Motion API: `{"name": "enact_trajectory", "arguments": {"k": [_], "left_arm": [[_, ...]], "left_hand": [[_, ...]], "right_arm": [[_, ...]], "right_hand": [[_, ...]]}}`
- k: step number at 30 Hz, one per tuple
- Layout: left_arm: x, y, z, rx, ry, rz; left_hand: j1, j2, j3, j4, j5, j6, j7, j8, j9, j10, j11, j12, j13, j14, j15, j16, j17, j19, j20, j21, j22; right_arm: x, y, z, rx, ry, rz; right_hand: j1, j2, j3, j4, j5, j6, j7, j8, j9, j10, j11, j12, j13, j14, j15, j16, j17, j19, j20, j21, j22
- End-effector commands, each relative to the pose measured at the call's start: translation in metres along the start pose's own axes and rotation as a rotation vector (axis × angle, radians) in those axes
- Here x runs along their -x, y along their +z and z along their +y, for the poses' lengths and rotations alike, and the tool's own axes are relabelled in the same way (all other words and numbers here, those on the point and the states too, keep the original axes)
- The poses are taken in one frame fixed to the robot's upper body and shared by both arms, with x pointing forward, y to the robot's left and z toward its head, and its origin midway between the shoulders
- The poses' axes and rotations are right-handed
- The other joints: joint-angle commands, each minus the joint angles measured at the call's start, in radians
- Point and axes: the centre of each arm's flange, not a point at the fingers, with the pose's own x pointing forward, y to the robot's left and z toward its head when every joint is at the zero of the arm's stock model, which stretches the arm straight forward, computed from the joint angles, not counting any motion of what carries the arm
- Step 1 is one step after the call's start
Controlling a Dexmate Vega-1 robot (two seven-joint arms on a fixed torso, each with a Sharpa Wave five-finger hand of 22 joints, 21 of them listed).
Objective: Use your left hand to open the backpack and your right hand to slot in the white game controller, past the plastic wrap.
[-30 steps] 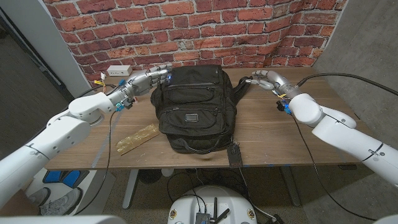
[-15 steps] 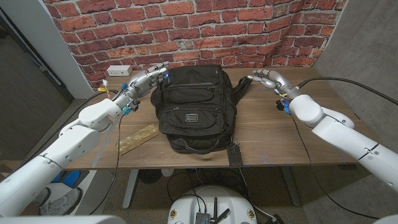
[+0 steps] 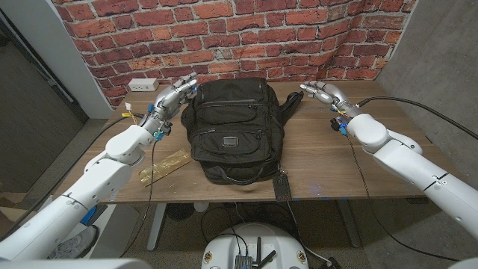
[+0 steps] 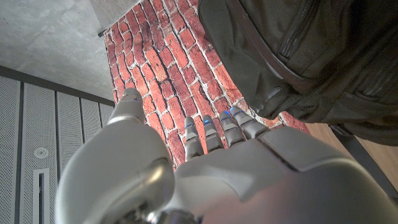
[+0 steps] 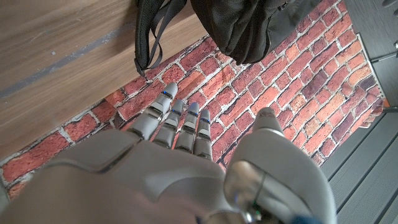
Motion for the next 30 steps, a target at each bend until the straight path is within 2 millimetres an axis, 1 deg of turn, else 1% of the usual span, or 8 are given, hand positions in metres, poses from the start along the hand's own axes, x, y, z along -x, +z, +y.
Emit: {"name": "enact_trajectory", "arguments": {"k": [1,8,13,16,21,23,27,30], "left_arm": [[0.005,-0.005,0.018,-0.057,0.117,-0.025],[0.011,-0.005,0.029,-0.087,0.178,-0.052],[0.015,-0.009,0.039,-0.087,0.199,-0.049],[0.018,-0.011,0.044,-0.084,0.212,-0.041],[0.019,-0.017,0.054,-0.073,0.221,-0.033],[0.019,-0.021,0.058,-0.062,0.223,-0.033],[0.018,-0.029,0.065,-0.047,0.234,-0.022],[0.016,-0.037,0.067,-0.023,0.237,-0.012]], "left_hand": [[-0.015,0.003,-0.003,0.004,0.001,-0.003,-0.005,-0.004,0.0,0.0,0.0,0.001,0.002,0.0,-0.009,0.001,0.001,-0.006,-0.072,-0.003,0.003],[-0.038,0.006,-0.01,0.012,0.001,-0.013,-0.004,-0.005,0.0,-0.005,-0.002,-0.002,0.002,-0.004,-0.013,0.001,0.002,-0.015,-0.077,-0.005,0.004],[-0.066,0.021,-0.011,0.024,0.004,-0.039,-0.001,-0.011,0.0,-0.014,0.001,-0.005,0.002,-0.009,-0.012,0.001,0.003,-0.027,-0.079,-0.006,0.004],[-0.076,0.027,-0.012,0.029,0.005,-0.049,0.0,-0.013,-0.001,-0.02,0.001,-0.007,0.002,-0.011,-0.012,0.001,0.004,-0.031,-0.079,-0.006,0.004],[-0.093,0.033,-0.014,0.035,0.006,-0.059,-0.002,-0.012,-0.001,-0.03,0.008,-0.01,0.002,-0.017,-0.008,-0.001,0.004,-0.034,-0.079,-0.005,0.004],[-0.098,0.036,-0.015,0.037,0.006,-0.062,-0.001,-0.012,-0.001,-0.031,0.007,-0.009,0.002,-0.019,-0.008,-0.001,0.004,-0.036,-0.078,-0.005,0.004],[-0.11,0.042,-0.016,0.043,0.007,-0.073,0.0,-0.013,-0.001,-0.039,0.009,-0.011,0.002,-0.024,-0.008,-0.001,0.004,-0.037,-0.078,-0.005,0.004],[-0.123,0.049,-0.016,0.047,0.009,-0.088,0.013,-0.014,-0.001,-0.054,0.012,-0.014,0.002,-0.029,-0.006,-0.002,0.004,-0.039,-0.077,-0.004,0.004]], "right_arm": [[-0.008,-0.006,0.0,-0.092,-0.012,0.003],[-0.012,-0.008,-0.001,-0.122,-0.03,-0.005],[-0.014,-0.01,0.001,-0.159,-0.037,-0.011],[-0.017,-0.012,0.004,-0.185,-0.038,-0.015],[-0.02,-0.018,0.011,-0.244,-0.047,-0.033],[-0.022,-0.019,0.013,-0.255,-0.05,-0.036],[-0.025,-0.023,0.019,-0.281,-0.051,-0.048],[-0.029,-0.026,0.024,-0.311,-0.054,-0.052]], "right_hand": [[-0.018,-0.003,0.0,0.009,0.001,-0.007,0.001,-0.002,0.002,-0.008,0.001,-0.001,-0.001,-0.01,-0.006,-0.003,0.0,-0.016,-0.006,-0.005,0.001],[-0.029,-0.002,0.0,0.014,0.002,-0.013,-0.001,-0.002,0.002,-0.014,0.002,0.0,-0.003,-0.018,-0.009,-0.004,-0.003,-0.027,-0.007,-0.004,0.0],[-0.038,0.002,0.001,0.019,0.003,-0.017,-0.004,-0.002,0.001,-0.023,0.003,-0.002,-0.004,-0.025,-0.008,-0.006,-0.005,-0.037,-0.009,-0.005,0.0],[-0.045,0.007,0.003,0.024,0.005,-0.019,-0.006,-0.002,0.001,-0.029,0.001,-0.003,-0.006,-0.033,-0.015,-0.007,-0.005,-0.042,-0.012,-0.003,0.0],[-0.053,0.013,0.006,0.03,0.007,-0.026,-0.009,-0.003,0.001,-0.036,0.0,-0.004,-0.007,-0.041,-0.017,-0.008,-0.006,-0.046,-0.014,-0.002,0.0],[-0.059,0.014,0.007,0.033,0.008,-0.029,-0.01,-0.004,0.0,-0.041,-0.006,-0.004,-0.008,-0.042,-0.018,-0.007,-0.007,-0.049,-0.016,-0.002,0.0],[-0.065,0.015,0.008,0.037,0.009,-0.032,-0.01,-0.003,0.0,-0.043,-0.004,-0.003,-0.009,-0.045,-0.019,-0.007,-0.008,-0.053,-0.017,-0.001,-0.001],[-0.072,0.015,0.008,0.041,0.01,-0.036,-0.014,-0.004,0.0,-0.046,-0.007,-0.003,-0.009,-0.049,-0.02,-0.008,-0.009,-0.06,-0.017,-0.002,-0.001]]}}
